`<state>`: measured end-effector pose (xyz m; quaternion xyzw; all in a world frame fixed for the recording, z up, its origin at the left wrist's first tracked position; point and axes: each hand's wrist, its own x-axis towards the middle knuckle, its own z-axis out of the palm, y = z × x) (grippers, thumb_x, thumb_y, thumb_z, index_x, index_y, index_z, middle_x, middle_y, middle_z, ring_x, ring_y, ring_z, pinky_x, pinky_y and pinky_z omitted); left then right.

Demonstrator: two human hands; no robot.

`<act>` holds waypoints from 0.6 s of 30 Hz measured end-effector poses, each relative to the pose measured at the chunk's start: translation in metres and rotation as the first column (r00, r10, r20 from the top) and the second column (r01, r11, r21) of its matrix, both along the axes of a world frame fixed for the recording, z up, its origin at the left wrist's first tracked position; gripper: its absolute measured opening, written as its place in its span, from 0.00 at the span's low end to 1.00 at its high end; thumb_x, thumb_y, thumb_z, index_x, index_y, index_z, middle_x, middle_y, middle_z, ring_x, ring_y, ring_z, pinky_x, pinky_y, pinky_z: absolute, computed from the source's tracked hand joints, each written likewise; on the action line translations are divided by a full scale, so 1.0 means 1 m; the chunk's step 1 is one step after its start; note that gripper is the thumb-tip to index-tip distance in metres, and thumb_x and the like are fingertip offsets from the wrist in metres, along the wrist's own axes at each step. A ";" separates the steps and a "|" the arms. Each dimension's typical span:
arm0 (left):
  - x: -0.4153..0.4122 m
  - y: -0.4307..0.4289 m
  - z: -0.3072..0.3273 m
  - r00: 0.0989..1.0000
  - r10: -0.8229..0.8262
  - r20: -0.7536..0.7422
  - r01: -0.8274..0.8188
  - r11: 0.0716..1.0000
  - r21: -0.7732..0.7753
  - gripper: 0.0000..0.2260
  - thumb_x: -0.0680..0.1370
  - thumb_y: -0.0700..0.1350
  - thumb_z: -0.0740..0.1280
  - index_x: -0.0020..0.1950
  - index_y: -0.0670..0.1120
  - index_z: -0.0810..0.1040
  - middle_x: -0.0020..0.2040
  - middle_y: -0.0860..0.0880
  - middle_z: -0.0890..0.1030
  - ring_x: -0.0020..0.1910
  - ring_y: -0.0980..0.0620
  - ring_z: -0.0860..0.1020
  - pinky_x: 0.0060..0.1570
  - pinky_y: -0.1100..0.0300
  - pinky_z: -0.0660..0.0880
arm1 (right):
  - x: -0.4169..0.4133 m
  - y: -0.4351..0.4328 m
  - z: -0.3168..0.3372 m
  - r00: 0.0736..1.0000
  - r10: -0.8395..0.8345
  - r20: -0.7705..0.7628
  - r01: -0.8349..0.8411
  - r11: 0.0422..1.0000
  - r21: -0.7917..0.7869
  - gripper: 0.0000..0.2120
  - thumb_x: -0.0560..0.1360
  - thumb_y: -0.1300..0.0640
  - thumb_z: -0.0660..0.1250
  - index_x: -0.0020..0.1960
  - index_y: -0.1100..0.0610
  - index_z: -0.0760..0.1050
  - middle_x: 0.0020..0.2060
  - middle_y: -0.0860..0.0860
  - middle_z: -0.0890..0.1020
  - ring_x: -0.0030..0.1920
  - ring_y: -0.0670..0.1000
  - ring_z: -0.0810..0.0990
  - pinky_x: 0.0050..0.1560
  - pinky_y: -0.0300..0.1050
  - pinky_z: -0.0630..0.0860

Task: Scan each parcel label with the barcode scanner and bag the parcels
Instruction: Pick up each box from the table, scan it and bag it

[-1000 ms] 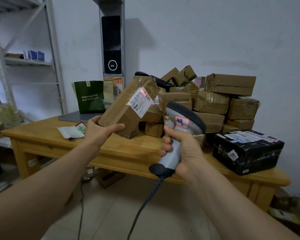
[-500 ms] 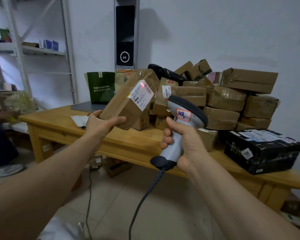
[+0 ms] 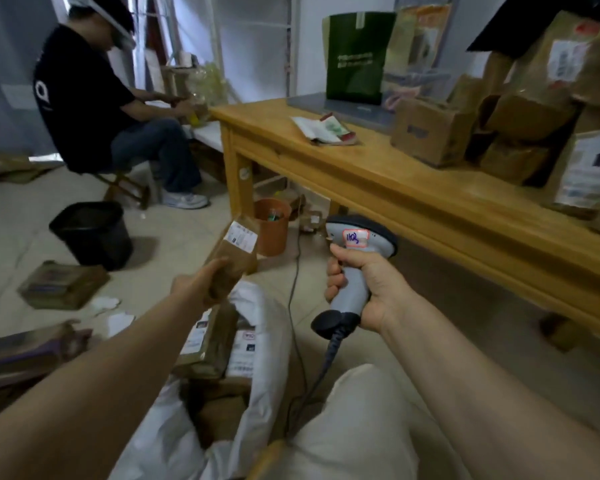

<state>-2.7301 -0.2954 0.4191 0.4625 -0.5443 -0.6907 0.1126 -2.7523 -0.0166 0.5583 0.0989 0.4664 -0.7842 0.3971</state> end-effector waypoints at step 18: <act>0.109 0.078 -0.137 0.635 0.668 0.389 -0.771 0.516 0.373 0.32 0.75 0.66 0.61 0.73 0.49 0.65 0.61 0.45 0.73 0.58 0.39 0.76 0.50 0.47 0.78 | -0.015 -0.101 -0.140 0.918 0.115 0.381 -0.196 0.964 0.180 0.11 0.76 0.60 0.66 0.36 0.61 0.71 0.25 0.52 0.72 0.18 0.47 0.69 0.22 0.34 0.69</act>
